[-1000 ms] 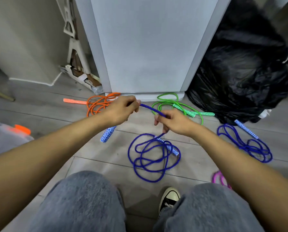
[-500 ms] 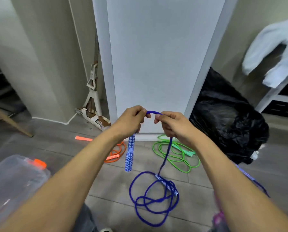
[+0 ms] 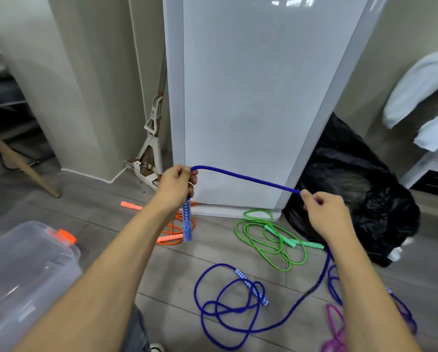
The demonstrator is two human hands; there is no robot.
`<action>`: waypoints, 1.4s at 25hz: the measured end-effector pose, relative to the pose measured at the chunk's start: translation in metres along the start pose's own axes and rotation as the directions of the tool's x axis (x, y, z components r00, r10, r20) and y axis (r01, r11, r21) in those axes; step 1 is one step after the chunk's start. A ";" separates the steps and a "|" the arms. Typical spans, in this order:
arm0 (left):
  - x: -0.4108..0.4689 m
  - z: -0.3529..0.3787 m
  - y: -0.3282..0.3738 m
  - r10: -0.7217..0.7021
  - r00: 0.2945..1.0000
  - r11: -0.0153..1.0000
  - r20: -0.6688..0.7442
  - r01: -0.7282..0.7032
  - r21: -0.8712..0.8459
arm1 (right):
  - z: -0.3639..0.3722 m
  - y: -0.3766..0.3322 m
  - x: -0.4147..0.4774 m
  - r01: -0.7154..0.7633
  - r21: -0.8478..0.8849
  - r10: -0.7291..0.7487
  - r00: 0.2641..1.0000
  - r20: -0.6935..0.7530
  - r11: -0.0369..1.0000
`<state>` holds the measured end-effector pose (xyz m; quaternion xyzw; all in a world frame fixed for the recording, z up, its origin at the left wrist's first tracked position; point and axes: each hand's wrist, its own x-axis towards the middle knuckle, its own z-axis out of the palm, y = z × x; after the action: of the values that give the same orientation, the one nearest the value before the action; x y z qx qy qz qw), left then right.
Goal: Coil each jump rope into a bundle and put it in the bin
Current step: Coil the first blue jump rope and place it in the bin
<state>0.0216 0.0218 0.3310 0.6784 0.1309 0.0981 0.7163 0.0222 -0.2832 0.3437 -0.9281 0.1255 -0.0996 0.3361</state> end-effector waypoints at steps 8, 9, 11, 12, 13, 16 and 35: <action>-0.028 0.027 0.010 -0.214 0.958 0.964 0.191 0.239 -0.118 | 0.039 -0.049 -0.023 0.009 0.579 -0.144 0.972 0.188 0.816; -0.032 0.031 0.012 -0.224 0.954 0.959 0.201 0.252 -0.128 | 0.042 -0.056 -0.028 0.026 0.583 -0.184 0.959 0.215 0.812; -0.037 0.035 0.014 -0.225 0.946 0.952 0.235 0.265 -0.155 | 0.049 -0.068 -0.040 0.055 0.594 -0.244 0.939 0.242 0.802; -0.039 0.037 0.015 -0.216 0.943 0.950 0.255 0.263 -0.166 | 0.052 -0.072 -0.045 0.056 0.624 -0.251 0.940 0.230 0.779; -0.040 0.039 0.014 -0.206 0.940 0.952 0.271 0.257 -0.168 | 0.055 -0.075 -0.049 0.040 0.667 -0.236 0.949 0.207 0.744; -0.043 0.044 0.013 -0.212 0.934 0.937 0.289 0.278 -0.210 | 0.062 -0.078 -0.052 0.058 0.698 -0.175 0.980 0.097 0.714; -0.022 0.033 0.014 -0.228 0.969 0.805 0.095 0.243 -0.541 | 0.070 -0.077 -0.067 0.268 0.374 -0.398 0.856 0.331 0.888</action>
<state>0.0123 -0.0154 0.3478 0.4243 0.1713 0.0332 0.8885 -0.0098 -0.1640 0.3335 -0.8705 -0.1277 0.0157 0.4750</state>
